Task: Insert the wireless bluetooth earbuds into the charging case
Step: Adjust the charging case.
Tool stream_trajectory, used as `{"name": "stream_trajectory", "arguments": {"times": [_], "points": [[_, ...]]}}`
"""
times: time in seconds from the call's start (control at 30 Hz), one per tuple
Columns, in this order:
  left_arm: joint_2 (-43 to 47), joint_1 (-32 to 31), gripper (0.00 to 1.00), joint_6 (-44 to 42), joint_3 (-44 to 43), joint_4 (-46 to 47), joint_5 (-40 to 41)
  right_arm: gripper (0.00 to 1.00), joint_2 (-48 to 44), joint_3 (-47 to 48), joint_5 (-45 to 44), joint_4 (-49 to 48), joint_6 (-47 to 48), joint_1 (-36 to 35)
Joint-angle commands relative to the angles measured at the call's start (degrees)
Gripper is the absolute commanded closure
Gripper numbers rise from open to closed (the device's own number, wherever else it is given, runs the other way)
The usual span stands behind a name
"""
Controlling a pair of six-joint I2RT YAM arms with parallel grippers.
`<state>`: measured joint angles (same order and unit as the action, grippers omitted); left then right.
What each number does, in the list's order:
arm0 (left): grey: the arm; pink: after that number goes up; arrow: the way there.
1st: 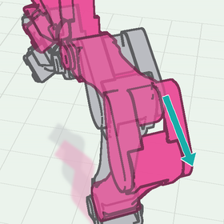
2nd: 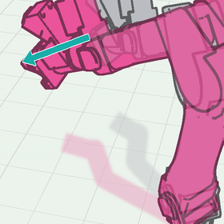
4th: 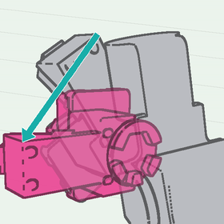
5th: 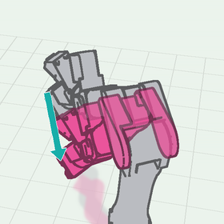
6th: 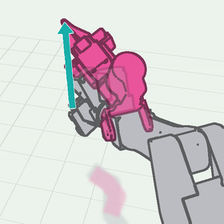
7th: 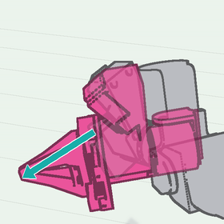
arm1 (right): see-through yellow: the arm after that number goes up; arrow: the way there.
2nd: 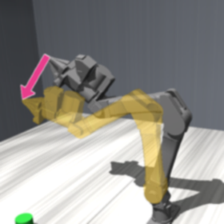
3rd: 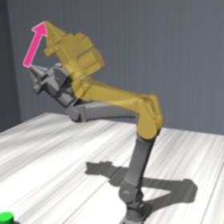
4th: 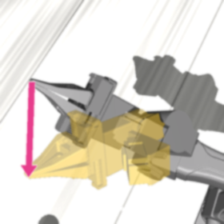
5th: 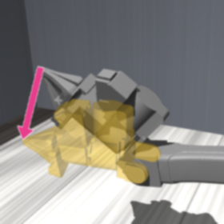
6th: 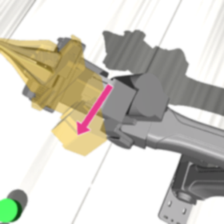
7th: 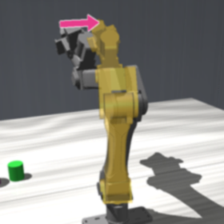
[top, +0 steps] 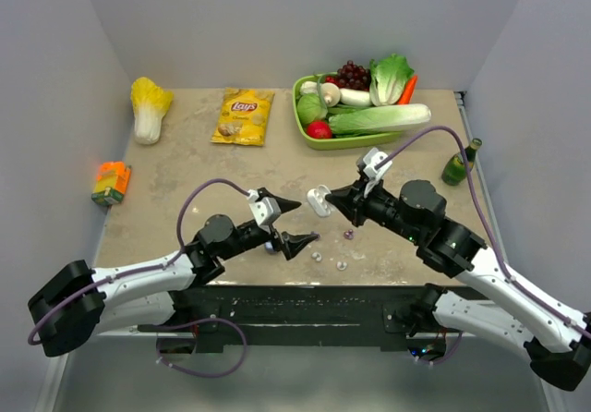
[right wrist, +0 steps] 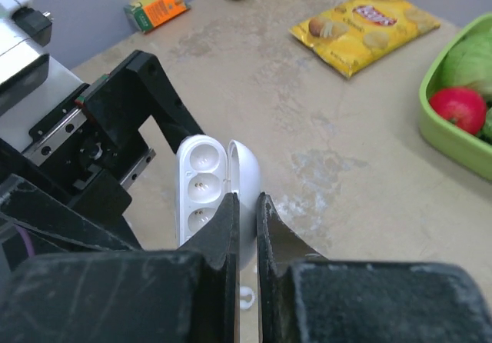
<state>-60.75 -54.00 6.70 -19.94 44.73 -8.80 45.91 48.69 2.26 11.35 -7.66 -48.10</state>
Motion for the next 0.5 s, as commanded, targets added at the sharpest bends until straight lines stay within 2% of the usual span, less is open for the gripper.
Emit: {"name": "stream_trajectory", "arguments": {"times": [0.0,0.07,0.1,0.2,0.37,0.47], "points": [[2.0,2.9,0.10,9.9,0.2,4.1,-17.9,1.00,0.8,3.8,3.1,0.8,9.1,-0.4],[1.4,6.9,0.19,12.5,-0.7,5.7,-24.7,1.00,2.9,7.7,2.2,6.3,10.9,-0.9],[0.9,8.0,0.27,15.6,-1.1,6.9,-31.4,1.00,3.7,8.3,1.3,7.2,11.4,-2.2],[-0.5,10.3,0.29,18.9,-3.7,7.9,-38.4,1.00,3.9,9.1,-2.2,8.9,13.8,-6.0],[0.4,10.8,0.28,16.3,-8.0,-0.9,-40.0,1.00,6.1,10.8,-8.9,12.5,16.7,-12.2],[1.3,11.0,0.27,14.2,-9.8,-5.2,-39.2,1.00,6.3,10.6,-9.7,12.2,16.7,-13.8]]}}
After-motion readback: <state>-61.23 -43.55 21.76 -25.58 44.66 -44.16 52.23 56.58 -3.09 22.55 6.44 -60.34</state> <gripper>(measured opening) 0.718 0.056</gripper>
